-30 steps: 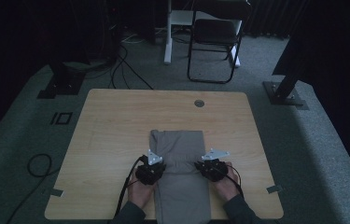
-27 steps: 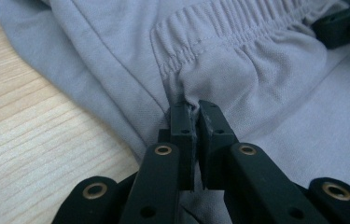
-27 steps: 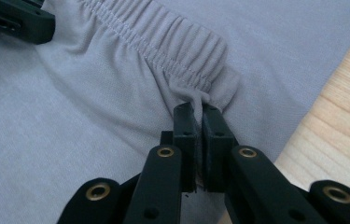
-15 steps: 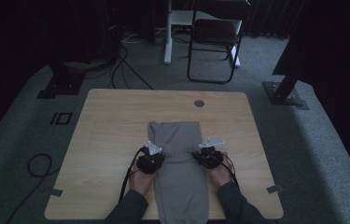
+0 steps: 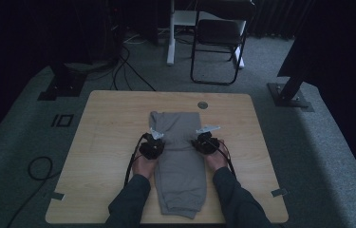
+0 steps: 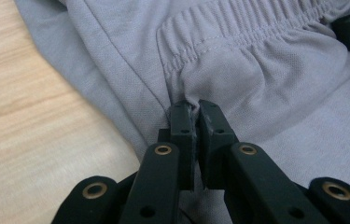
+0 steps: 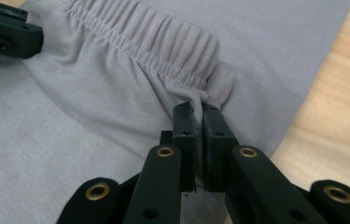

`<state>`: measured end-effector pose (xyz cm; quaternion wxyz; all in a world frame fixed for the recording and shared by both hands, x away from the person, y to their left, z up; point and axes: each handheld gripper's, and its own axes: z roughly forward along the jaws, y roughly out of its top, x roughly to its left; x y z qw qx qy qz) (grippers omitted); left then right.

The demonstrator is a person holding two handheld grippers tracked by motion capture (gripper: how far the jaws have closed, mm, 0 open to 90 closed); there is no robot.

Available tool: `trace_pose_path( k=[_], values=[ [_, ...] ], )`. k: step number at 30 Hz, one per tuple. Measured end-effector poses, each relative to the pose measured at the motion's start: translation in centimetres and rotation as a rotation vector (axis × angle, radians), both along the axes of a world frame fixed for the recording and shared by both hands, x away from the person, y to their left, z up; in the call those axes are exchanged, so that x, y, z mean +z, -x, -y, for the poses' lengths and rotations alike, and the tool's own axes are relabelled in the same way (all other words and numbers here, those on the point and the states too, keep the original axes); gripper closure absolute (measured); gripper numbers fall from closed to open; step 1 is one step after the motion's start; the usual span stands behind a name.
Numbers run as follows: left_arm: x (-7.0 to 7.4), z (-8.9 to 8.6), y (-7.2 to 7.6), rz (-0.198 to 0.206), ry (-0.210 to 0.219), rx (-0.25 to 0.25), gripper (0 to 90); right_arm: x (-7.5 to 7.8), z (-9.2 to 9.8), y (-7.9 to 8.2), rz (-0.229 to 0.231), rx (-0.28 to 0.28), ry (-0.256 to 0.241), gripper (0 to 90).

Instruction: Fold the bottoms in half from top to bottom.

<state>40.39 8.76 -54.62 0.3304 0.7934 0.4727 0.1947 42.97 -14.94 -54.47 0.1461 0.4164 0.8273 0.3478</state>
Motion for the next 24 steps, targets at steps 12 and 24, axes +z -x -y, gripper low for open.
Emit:
trace_pose_path(
  k=[12,24],
  values=[
    [2.9,-0.6,0.3,0.022,0.049,0.007,86.7,2.4,0.3,0.1,0.031,0.014,-0.039,86.8],
    [9.8,-1.2,7.0,0.177,0.181,-0.095,86.6,9.1,2.4,6.3,0.214,0.086,-0.118,86.7]
  ],
)
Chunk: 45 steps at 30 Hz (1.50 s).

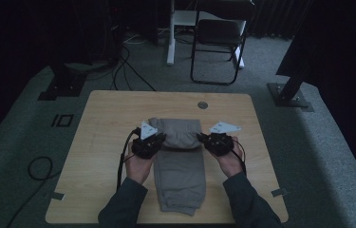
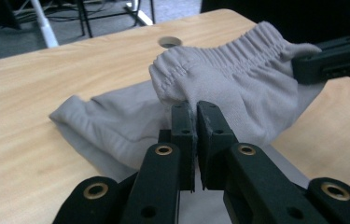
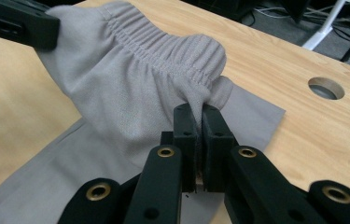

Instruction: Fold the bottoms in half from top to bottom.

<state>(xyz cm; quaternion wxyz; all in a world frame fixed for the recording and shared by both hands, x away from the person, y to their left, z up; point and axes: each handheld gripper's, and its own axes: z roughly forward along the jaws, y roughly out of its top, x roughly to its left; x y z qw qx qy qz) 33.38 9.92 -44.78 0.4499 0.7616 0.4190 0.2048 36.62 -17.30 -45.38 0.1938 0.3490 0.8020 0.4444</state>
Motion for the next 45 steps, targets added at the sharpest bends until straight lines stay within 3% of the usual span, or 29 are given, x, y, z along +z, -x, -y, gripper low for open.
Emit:
trace_pose_path(
  k=[3,5,8,10,11,14,16,17,18,22,28,34,41,43,45],
  values=[
    [-0.9,-0.3,1.9,-0.011,0.001,-0.019,86.6,-0.2,0.7,2.1,-0.007,0.023,-0.028,86.7],
    [-1.9,-0.3,3.1,-0.026,-0.025,-0.027,86.6,-0.9,1.0,3.3,-0.031,0.035,-0.051,86.6],
    [-3.7,-0.5,4.4,-0.066,-0.039,-0.038,86.5,-3.2,1.0,5.4,-0.067,0.054,-0.025,86.6],
    [-5.1,-0.8,5.3,-0.114,-0.012,-0.042,86.5,-4.3,1.1,6.4,-0.092,0.061,-0.033,86.6],
    [-5.7,-0.7,5.7,-0.128,-0.025,-0.041,86.5,-4.8,1.0,6.9,-0.102,0.065,-0.029,86.6],
    [-7.9,-0.4,6.3,-0.184,-0.053,-0.054,86.3,-6.1,0.6,8.1,-0.107,0.07,0.028,86.5],
    [-9.4,-0.2,6.4,-0.217,-0.076,-0.056,86.3,-7.4,0.2,8.4,-0.139,0.08,0.064,86.4],
    [-10.0,-0.2,6.4,-0.233,-0.074,-0.052,86.2,-8.0,0.1,8.3,-0.16,0.079,0.081,86.5],
    [-10.3,-0.3,6.4,-0.224,-0.057,-0.054,85.8,-8.5,0.0,8.3,-0.181,0.074,0.093,86.3],
    [-10.3,-0.1,6.3,-0.208,-0.08,-0.049,85.4,-9.3,0.0,7.7,-0.208,0.074,0.106,85.4],
    [-10.2,0.2,5.1,-0.202,-0.093,-0.026,85.1,-9.5,0.0,6.0,-0.194,0.05,0.094,84.3],
    [-10.2,0.1,1.2,-0.195,-0.098,0.031,84.9,-9.6,-1.1,2.4,-0.133,0.007,0.129,83.4],
    [-9.9,-0.3,-1.4,-0.21,-0.086,0.068,86.1,-9.6,-1.9,-0.2,-0.153,-0.017,0.101,86.3],
    [-8.8,-0.5,-1.4,-0.196,-0.059,0.067,86.4,-9.1,-1.9,-0.4,-0.152,-0.015,0.095,86.5],
    [-6.6,-0.9,-0.5,-0.14,-0.018,0.058,86.4,-7.8,-1.7,0.0,-0.125,-0.011,0.057,86.5]
  ],
)
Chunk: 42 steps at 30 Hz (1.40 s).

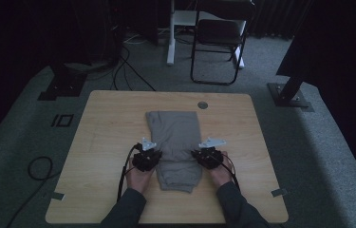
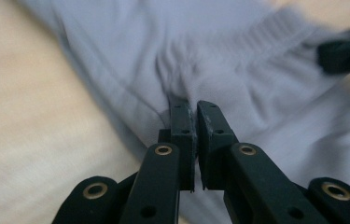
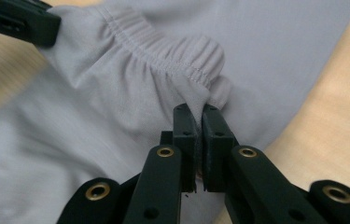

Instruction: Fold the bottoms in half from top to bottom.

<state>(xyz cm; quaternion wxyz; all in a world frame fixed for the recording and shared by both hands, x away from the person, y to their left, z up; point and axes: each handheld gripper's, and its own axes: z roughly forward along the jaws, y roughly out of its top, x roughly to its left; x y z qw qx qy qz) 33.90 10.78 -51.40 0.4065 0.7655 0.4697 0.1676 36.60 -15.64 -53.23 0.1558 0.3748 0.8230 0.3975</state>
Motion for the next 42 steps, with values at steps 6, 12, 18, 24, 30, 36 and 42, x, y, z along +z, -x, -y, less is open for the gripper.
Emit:
trace_pose_path(
  k=[6,12,18,24,30,36,42],
  values=[
    [2.1,-0.3,3.9,0.068,0.024,-0.058,86.0,3.2,1.2,3.5,0.091,0.05,-0.055,86.1],
    [-3.3,0.0,4.5,-0.104,0.022,-0.094,78.9,-1.4,1.5,5.0,-0.05,0.097,0.074,81.1],
    [-0.8,-1.4,3.4,-0.054,0.083,-0.081,70.7,1.1,2.4,4.6,0.002,0.074,-0.02,65.0],
    [-0.7,-0.8,0.9,-0.093,0.006,-0.062,87.1,0.5,2.1,2.4,-0.05,0.01,0.037,82.6],
    [-2.7,0.2,-0.4,-0.153,-0.054,-0.054,88.5,-1.3,1.8,1.0,-0.106,-0.015,0.059,83.9],
    [-2.7,0.7,-0.6,-0.139,-0.029,-0.068,81.1,-1.4,1.7,0.6,-0.135,-0.007,0.006,83.0],
    [-2.2,0.3,0.9,-0.102,0.025,-0.106,76.9,-1.3,2.5,1.1,-0.166,0.031,-0.099,81.4]
  ],
)
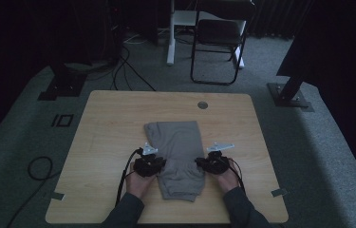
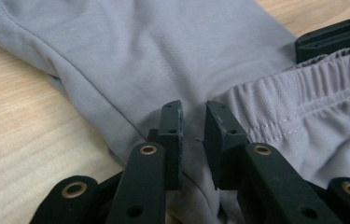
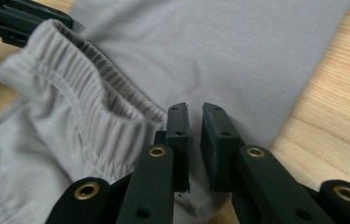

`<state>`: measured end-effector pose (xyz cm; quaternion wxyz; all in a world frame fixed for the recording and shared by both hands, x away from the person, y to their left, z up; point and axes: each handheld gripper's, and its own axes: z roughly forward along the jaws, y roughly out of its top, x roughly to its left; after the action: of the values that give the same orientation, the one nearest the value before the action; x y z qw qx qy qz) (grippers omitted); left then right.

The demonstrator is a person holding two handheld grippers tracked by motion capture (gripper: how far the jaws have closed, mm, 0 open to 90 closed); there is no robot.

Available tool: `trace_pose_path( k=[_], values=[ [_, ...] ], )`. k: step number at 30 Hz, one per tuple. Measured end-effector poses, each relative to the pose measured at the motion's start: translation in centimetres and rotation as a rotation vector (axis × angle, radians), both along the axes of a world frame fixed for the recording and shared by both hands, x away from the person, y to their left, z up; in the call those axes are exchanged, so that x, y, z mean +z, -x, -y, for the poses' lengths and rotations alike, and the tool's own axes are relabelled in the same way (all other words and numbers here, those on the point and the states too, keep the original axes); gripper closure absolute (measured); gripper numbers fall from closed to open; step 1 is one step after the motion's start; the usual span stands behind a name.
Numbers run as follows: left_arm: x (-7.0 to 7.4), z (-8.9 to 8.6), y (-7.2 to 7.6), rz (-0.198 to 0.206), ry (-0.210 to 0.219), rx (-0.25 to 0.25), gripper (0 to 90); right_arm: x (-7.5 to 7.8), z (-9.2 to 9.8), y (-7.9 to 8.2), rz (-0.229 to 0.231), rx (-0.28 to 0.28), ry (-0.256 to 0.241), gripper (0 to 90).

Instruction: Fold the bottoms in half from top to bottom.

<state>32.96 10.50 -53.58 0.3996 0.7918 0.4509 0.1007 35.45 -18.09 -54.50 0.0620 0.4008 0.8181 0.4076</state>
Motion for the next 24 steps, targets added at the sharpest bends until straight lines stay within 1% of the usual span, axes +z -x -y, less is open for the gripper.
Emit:
trace_pose_path(
  k=[3,4,5,7,9,11,14,15,17,19,20,22,23,24],
  values=[
    [0.1,-0.1,0.9,0.014,0.017,-0.023,76.6,0.4,0.3,0.5,0.006,0.017,-0.035,80.1],
    [0.1,-0.2,1.2,0.015,0.02,-0.026,76.4,0.6,0.4,0.7,0.006,0.022,-0.051,80.0],
    [0.1,-0.2,1.4,0.013,0.032,-0.026,76.4,0.7,0.5,1.0,0.002,0.028,-0.062,79.8],
    [0.1,-0.2,2.0,0.018,0.038,-0.034,75.7,0.9,0.6,1.5,0.007,0.048,-0.07,78.8],
    [0.0,-0.2,2.5,0.02,0.04,-0.043,74.9,1.1,0.6,2.0,0.019,0.07,-0.067,77.3],
    [0.0,-0.3,3.0,0.018,0.046,-0.053,74.4,1.3,0.7,2.5,0.025,0.091,-0.075,76.1],
    [-0.2,-0.2,3.6,0.012,0.041,-0.071,73.7,1.6,0.7,3.0,0.042,0.123,-0.075,74.3],
    [-0.4,-0.2,3.9,0.007,0.046,-0.076,73.6,1.7,0.7,3.0,0.044,0.126,-0.071,73.8],
    [-0.6,0.1,4.3,-0.002,0.033,-0.098,73.0,1.7,0.5,3.0,0.045,0.123,-0.061,73.5],
    [-0.9,0.4,4.6,-0.005,0.021,-0.115,72.8,1.6,0.2,2.9,0.035,0.122,-0.058,72.7],
    [-1.1,0.5,4.6,-0.006,0.017,-0.117,71.9,1.6,0.0,3.0,0.035,0.129,-0.059,72.3],
    [-1.5,0.4,4.6,-0.02,0.025,-0.115,71.6,1.5,-0.4,3.4,0.034,0.143,-0.059,71.7],
    [-1.5,0.3,4.7,-0.021,0.036,-0.109,71.5,1.5,-0.7,3.6,0.037,0.149,-0.051,71.3],
    [-1.6,0.3,4.7,-0.021,0.037,-0.109,71.2,1.4,-0.9,4.0,0.038,0.156,-0.036,70.8]
  ],
)
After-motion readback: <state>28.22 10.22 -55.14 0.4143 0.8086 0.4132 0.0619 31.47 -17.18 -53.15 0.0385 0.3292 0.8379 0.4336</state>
